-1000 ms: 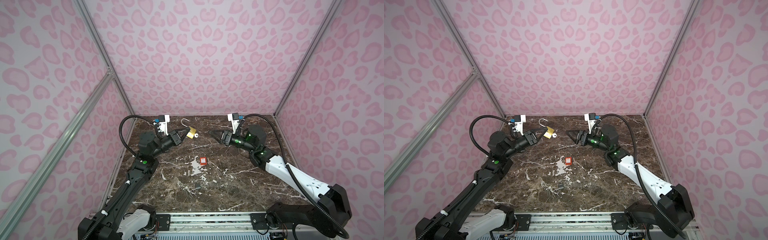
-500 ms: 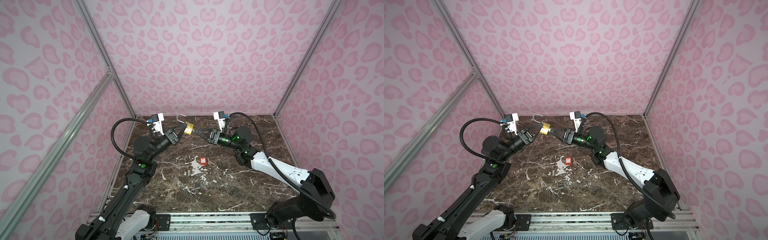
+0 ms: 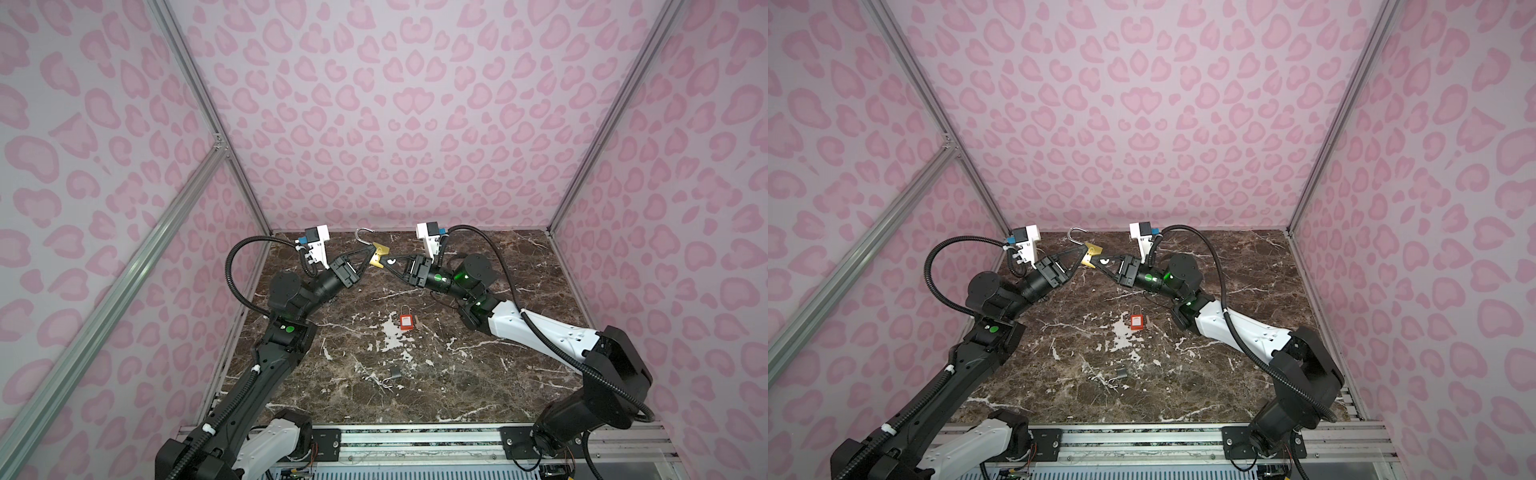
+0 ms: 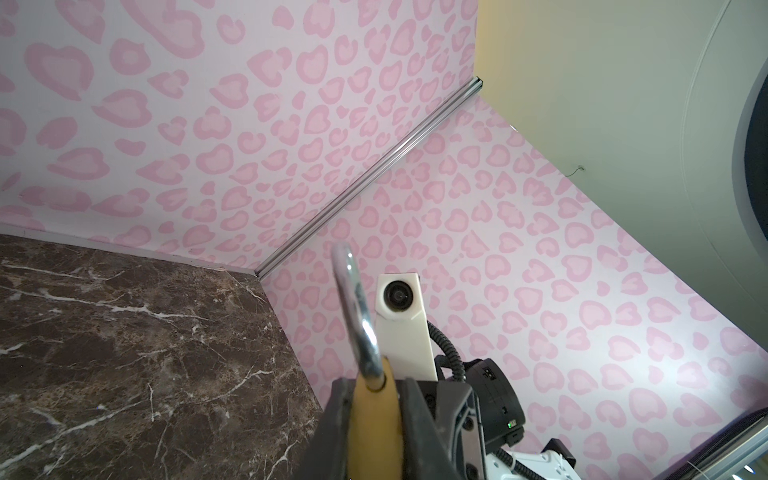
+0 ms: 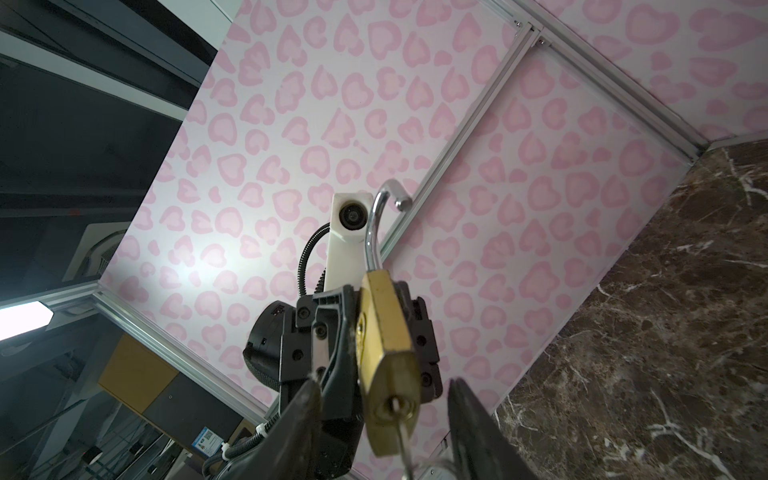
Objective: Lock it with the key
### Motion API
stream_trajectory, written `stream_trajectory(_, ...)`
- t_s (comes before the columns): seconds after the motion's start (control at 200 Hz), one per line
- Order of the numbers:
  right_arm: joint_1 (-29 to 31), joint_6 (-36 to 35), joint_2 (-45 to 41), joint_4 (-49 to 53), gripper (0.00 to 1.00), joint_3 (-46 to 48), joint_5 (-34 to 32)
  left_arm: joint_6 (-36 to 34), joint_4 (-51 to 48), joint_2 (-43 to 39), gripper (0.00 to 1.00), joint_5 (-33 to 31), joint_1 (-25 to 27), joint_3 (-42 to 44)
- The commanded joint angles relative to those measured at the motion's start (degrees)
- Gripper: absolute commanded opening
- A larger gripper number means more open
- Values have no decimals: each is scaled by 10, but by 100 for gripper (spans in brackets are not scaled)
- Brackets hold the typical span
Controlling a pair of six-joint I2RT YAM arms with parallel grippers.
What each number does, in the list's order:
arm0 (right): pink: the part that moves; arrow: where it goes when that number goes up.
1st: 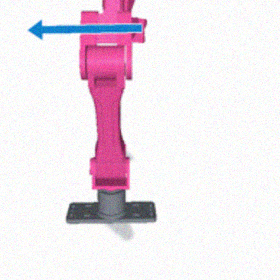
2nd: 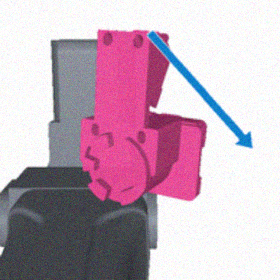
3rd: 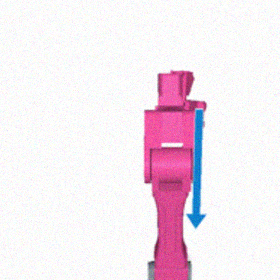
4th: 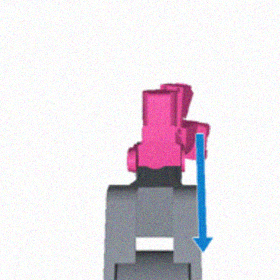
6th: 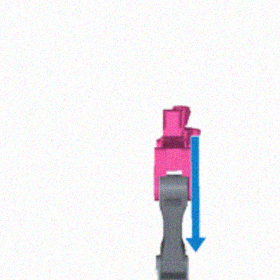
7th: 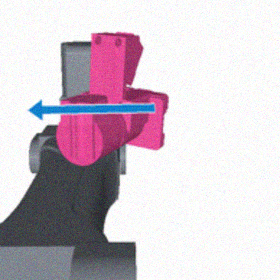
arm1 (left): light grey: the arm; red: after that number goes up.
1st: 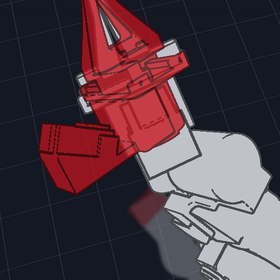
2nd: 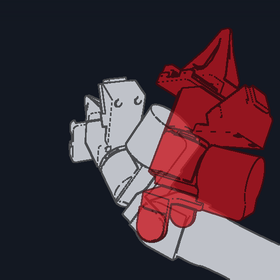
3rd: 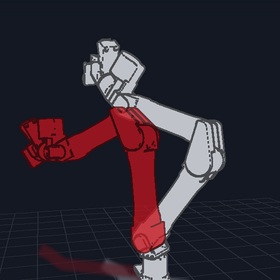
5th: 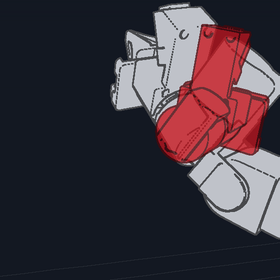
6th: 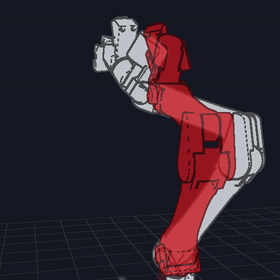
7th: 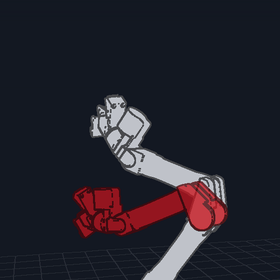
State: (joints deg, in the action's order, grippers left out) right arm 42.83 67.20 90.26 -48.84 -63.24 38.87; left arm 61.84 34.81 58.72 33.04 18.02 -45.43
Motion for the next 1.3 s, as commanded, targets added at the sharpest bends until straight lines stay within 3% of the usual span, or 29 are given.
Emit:
stream_trajectory(0.0,1,13,9,-44,44,-6,11,4,57,-6,4,-3,0,7)
stream_trajectory(0.22,2,12,14,-41,34,-12,14,5,60,-3,4,-1,3,11)
stream_trajectory(0.471,4,4,13,-33,14,-12,13,0,52,-7,5,-6,4,23)
stream_trajectory(0.591,4,-1,12,-24,5,-10,13,-5,45,-10,20,-13,3,31)
stream_trajectory(0.742,-1,-8,4,-17,2,1,11,-14,28,-13,48,-14,3,28)
stream_trajectory(0.932,-15,-7,-26,5,1,18,8,-41,-49,-27,57,-18,-30,29)
stream_trajectory(1.037,-20,-40,-45,62,1,26,19,-30,-42,-25,59,5,-45,36)
stream_trajectory(1.298,-20,-204,-82,315,1,21,18,-38,-56,-17,60,45,-46,21)
